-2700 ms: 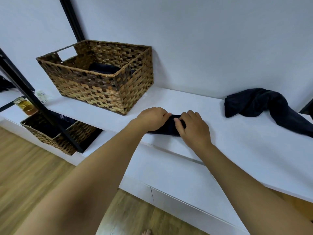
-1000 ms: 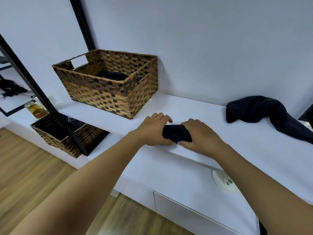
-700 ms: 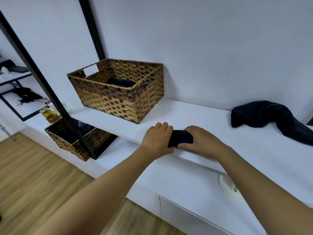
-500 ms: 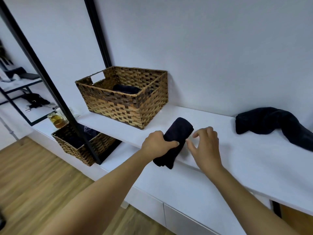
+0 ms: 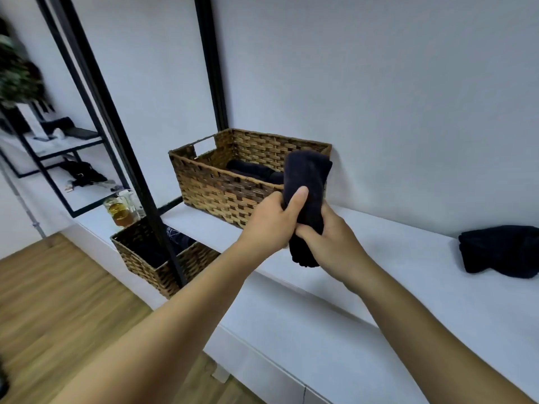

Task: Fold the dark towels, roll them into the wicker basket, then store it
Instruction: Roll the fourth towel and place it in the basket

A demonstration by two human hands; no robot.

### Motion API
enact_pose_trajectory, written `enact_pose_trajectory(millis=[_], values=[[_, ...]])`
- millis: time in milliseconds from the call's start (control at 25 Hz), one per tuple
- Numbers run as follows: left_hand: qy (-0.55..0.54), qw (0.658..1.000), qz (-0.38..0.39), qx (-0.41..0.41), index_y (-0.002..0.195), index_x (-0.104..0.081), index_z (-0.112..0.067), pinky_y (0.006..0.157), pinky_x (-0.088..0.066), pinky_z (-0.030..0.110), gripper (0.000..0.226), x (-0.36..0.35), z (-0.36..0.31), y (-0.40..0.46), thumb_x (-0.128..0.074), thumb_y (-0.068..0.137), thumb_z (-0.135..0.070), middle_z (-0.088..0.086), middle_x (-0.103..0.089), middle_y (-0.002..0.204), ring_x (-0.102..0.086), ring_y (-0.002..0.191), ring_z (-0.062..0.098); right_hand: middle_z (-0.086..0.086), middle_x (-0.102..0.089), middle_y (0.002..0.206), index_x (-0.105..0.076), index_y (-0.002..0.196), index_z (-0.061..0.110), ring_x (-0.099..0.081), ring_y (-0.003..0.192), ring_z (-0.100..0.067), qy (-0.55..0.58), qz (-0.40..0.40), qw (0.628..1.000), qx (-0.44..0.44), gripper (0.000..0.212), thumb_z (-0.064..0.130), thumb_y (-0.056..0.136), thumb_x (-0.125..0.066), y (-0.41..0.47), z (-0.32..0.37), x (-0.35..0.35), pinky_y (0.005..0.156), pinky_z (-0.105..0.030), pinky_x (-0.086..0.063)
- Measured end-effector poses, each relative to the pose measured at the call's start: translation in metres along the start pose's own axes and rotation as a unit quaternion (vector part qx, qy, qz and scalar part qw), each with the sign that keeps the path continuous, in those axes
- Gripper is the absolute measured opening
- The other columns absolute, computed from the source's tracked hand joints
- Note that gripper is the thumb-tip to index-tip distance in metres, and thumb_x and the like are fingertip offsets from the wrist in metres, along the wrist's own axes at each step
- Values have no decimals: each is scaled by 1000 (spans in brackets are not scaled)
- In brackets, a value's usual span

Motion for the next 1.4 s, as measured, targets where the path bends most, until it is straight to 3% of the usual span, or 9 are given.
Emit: enact_pose_trajectory(millis=[120, 240, 360, 440, 600, 840, 1040, 1200, 1400], values=[[118, 989, -25, -81, 92, -59, -18, 63, -46, 31, 31, 60, -5, 18, -41, 107, -37, -2, -63, 83, -60, 77, 14, 14, -69, 101, -53, 126, 30, -67, 86, 3, -17, -24, 999, 23, 38, 34, 92, -70, 39, 22, -26, 65, -17, -55], [200, 961, -40, -187, 111, -60, -18, 85, -54, 43, 12, 118, 10, 41, -54, 101, -17, -1, -65, 112, -61, 103, 19, 11, -72, 98, -63, 114, 26, -69, 90, -5, -30, -66, 997, 18, 32, 31, 85, -76, 87, 43, -52, 77, -30, -57], [368, 854, -122, -346, 136, -53, -17, 105, -45, 47, 52, 145, 10, 58, -70, 87, -16, 3, -49, 145, -45, 134, 27, 7, -74, 94, -67, 107, 26, -70, 88, -11, -86, -9, 996, 7, 23, 28, 85, -75, 120, 60, -56, 83, -38, -58], [453, 785, -98, -411, 143, -51, -21, 116, -30, 50, 62, 158, 17, 75, -71, 84, -21, 1, -47, 153, -35, 146, 26, 3, -74, 94, -67, 106, 25, -71, 88, -14, -145, 57, 988, 4, 23, 26, 84, -75, 137, 65, -74, 86, -43, -59], [548, 719, -21, -427, 140, -50, -28, 113, -27, 57, 68, 174, 40, 119, -76, 80, -48, -6, -60, 135, -51, 130, 21, 8, -68, 104, -58, 121, 30, -66, 89, -13, -340, 113, 932, 49, 45, 37, 79, -71, 152, 61, -101, 79, -45, -59], [480, 782, 2, -397, 138, -51, -25, 84, -50, 43, 65, 166, 31, 186, -72, 83, -53, -1, -59, 126, -54, 114, 23, 8, -64, 117, -46, 136, 33, -61, 101, -18, -446, 58, 892, 41, 61, 42, 79, -66, 201, 66, -69, 86, -44, -55], [499, 806, 59, -313, 132, -51, -30, 78, -48, 39, 62, 151, 34, 246, -68, 82, -64, -5, -61, 117, -57, 105, 21, -8, -47, 131, -37, 141, 18, -46, 117, -30, -687, -11, 725, 47, 67, 44, 85, -63, 251, 44, -62, 91, -40, -41], [447, 825, 275, -210, 121, -56, -30, 85, -50, 39, 53, 117, 59, 277, -77, 80, -56, -10, -63, 111, -59, 99, 17, -3, -61, 104, -50, 120, 13, -59, 90, -21, -588, 150, 788, -106, 48, 42, 86, -68, 275, 9, -62, 64, -30, -45], [446, 775, 417, -161, 141, -47, -25, 95, -45, 36, 71, 65, 76, 311, -74, 84, -56, -9, -56, 127, -55, 116, 19, -1, -62, 92, -57, 105, 12, -59, 79, -17, -588, 271, 726, -232, 37, 44, 88, -65, 309, -29, -49, 64, -28, -46]])
Point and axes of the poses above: each hand's wrist, its own y-axis towards the middle knuckle, its own x-axis out of the back of the hand, z = x × y, the point moved 5 cm from there along y, towards the middle knuckle
